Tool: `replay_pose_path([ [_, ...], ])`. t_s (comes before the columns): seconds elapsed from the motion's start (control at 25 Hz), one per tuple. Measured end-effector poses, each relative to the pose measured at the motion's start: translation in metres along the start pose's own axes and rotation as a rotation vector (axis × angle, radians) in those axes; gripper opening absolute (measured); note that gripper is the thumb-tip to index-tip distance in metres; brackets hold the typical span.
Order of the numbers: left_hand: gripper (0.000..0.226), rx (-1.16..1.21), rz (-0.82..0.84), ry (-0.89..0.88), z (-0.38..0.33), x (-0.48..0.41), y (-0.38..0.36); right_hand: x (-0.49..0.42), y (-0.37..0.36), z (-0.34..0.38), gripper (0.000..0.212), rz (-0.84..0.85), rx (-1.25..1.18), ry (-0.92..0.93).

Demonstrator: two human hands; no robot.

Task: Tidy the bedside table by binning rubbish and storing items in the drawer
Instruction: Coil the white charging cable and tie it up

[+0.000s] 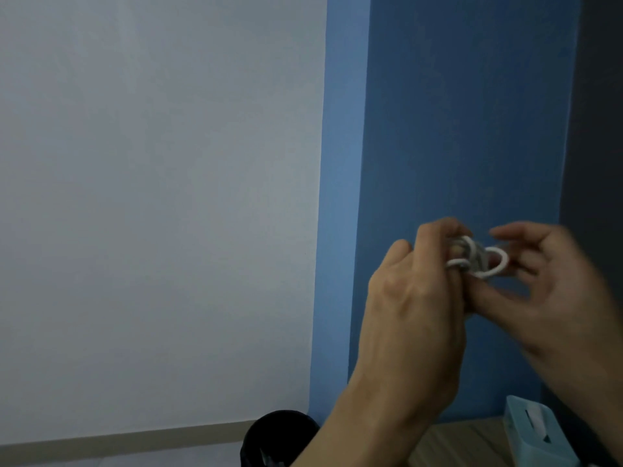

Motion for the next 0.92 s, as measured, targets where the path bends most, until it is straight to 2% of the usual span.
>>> replay_pose_path([
  [0.04,0.028,0.007,0.004,-0.001,0.000,0.001,-0.001,-0.001,-0.007,-0.005,0.067,0.076,-0.027,-0.059],
  [0.08,0.028,0.016,0.023,0.005,0.000,0.002,-0.004,0.000,-0.016,-0.008,0.056,0.175,-0.027,-0.115],
  [0.16,0.026,0.023,0.053,0.003,0.000,0.006,-0.007,0.000,-0.022,-0.010,0.018,0.260,0.011,-0.165],
  [0.2,0.025,0.030,0.066,0.012,0.002,0.008,-0.008,-0.001,-0.019,-0.008,0.018,0.224,0.068,-0.149],
  [0.28,0.022,0.040,0.092,0.059,0.011,0.009,-0.007,0.002,-0.016,-0.003,0.044,0.219,0.115,-0.118],
  [0.36,0.021,0.057,0.108,0.086,0.014,0.008,-0.004,0.007,-0.012,-0.004,0.063,0.246,0.041,-0.173],
  [0.44,0.019,0.129,0.147,0.118,0.016,0.008,-0.003,0.011,-0.008,-0.011,0.070,0.258,-0.020,-0.230],
  [0.52,0.019,0.354,0.197,0.223,0.024,0.008,-0.005,0.013,-0.005,-0.017,0.072,0.246,-0.086,-0.265],
  [0.6,0.030,0.728,0.302,0.323,0.030,0.010,-0.009,0.015,-0.005,-0.018,0.070,0.225,-0.144,-0.295],
  [0.68,0.038,0.970,0.372,0.397,0.034,0.013,-0.009,0.017,-0.007,-0.016,0.069,0.209,-0.192,-0.319],
  [0.8,0.032,1.072,0.349,0.516,0.044,0.017,-0.008,0.017,-0.007,-0.013,0.064,0.188,-0.242,-0.314],
  [0.92,0.024,0.947,0.337,0.499,0.052,0.018,-0.001,0.020,-0.010,-0.011,0.066,0.207,-0.266,-0.326],
])
Point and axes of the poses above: each hand's wrist, its own x-axis away from the middle knuckle, its own y-axis out of the back of the hand, z = x × y, the point moved 8 cm from there along -x, towards the middle knuckle, and after that the axes turned 7 degrees about -y, right-handed, at the moved point
